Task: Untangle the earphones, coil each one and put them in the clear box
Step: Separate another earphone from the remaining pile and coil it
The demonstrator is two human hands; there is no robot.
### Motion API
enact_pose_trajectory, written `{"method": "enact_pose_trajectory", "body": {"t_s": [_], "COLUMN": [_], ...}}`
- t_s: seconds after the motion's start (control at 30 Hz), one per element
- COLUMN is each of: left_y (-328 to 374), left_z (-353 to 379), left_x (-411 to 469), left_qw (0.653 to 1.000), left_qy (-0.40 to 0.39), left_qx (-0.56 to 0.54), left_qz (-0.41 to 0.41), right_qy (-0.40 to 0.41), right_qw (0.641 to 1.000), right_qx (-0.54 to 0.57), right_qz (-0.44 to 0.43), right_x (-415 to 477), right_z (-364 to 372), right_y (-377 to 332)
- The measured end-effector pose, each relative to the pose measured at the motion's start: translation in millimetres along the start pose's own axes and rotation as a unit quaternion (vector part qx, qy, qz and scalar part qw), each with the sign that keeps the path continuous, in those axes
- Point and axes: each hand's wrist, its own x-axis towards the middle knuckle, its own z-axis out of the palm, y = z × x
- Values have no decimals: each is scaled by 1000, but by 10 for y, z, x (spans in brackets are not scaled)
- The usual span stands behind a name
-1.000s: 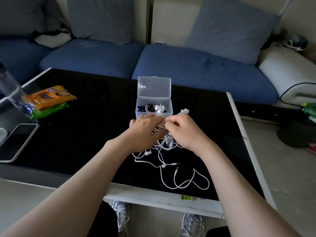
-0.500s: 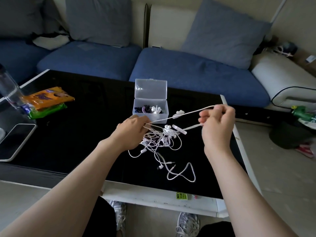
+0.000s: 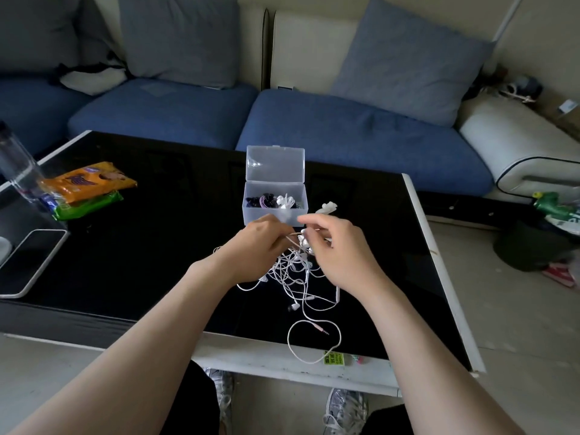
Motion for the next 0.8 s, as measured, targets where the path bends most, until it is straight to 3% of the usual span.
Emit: {"method": "enact_pose_trajectory", "body": {"t_s": [0.17, 0.23, 0.3, 0.4, 0.47, 0.53, 0.6, 0.63, 0.7, 0.73, 0.8], "left_y": [14, 16, 12, -31, -49, -74, -115, -116, -71, -34, 30], "left_z": [-4, -12, -8, 15, 25, 28, 28, 23, 6, -2, -16], "left_x": [-8, -27, -48, -57, -67, -75, -67, -63, -64, -67, -72], "left_qw": [1000, 1000, 1000, 995, 987, 983, 984, 987, 993, 995, 997], "left_qy": [2, 3, -8, -44, -74, -81, -70, -65, -55, -53, -52], "left_qx": [9, 10, 24, 68, 106, 124, 114, 96, 53, 38, 23], "left_qz": [10, 9, -9, -62, -94, -112, -114, -108, -88, -75, -54], "right_qy": [51, 111, 188, 283, 346, 394, 408, 383, 221, 102, -98], "right_qw": [991, 990, 975, 892, 833, 819, 854, 891, 950, 946, 907], "right_qx": [-81, -27, 114, 352, 431, 413, 309, 207, -52, -166, -285], "right_qz": [-93, -79, -21, 34, 39, 49, 98, 131, 213, 258, 293], "right_x": [27, 40, 55, 71, 45, 18, 14, 5, -36, -79, -188], "right_z": [70, 50, -2, -138, -233, -281, -302, -321, -341, -325, -248], "right_y": [52, -2, -97, -239, -288, -247, -107, -49, 60, 75, 7]}}
